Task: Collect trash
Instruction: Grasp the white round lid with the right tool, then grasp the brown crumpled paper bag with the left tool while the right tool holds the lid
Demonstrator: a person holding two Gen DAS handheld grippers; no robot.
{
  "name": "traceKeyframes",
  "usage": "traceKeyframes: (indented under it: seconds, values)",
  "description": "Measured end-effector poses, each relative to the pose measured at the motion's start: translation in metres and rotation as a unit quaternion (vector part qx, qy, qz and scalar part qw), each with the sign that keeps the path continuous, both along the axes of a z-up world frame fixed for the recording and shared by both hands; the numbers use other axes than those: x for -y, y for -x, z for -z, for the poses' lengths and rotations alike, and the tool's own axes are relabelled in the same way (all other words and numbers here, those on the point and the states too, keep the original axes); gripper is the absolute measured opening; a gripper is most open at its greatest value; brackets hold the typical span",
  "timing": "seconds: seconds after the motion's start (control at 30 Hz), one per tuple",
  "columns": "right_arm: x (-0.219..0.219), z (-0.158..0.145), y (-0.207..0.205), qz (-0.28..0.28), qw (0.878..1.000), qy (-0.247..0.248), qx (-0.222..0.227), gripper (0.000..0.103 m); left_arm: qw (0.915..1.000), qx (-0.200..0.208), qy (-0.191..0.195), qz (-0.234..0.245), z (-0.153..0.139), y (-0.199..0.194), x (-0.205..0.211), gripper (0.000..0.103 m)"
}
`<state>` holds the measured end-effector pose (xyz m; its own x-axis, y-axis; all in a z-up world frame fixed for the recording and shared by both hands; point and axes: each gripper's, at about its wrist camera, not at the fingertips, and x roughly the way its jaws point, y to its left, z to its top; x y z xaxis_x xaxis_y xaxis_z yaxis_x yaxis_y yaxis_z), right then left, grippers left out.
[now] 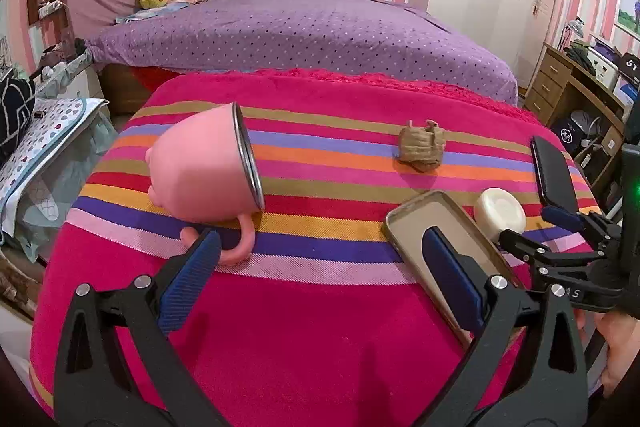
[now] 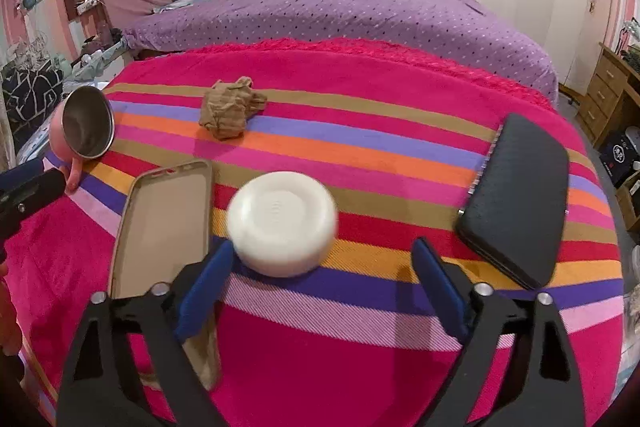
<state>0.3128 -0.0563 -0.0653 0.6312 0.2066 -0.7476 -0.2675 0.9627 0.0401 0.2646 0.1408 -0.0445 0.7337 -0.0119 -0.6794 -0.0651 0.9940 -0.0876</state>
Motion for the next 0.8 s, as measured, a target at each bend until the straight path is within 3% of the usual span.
traceKeyframes:
  seconds: [0.3, 0.6, 0.8]
  values:
    - [-0.006, 0.001, -0.014, -0.022, 0.999, -0.028, -0.009, 0.059, 1.0, 0.0, 0.009, 0.002, 0.0, -0.007, 0.002, 0.097]
    - [0.011, -0.021, -0.004, -0.008, 0.998, -0.024, 0.054, 0.058, 0.9998, -0.001, 0.014, 0.014, 0.003, -0.014, 0.022, 0.097]
    - [0.049, -0.036, 0.0, 0.014, 0.997, -0.023, 0.077, 0.057, 0.9999, -0.007, -0.003, 0.014, 0.004, -0.034, 0.051, 0.097]
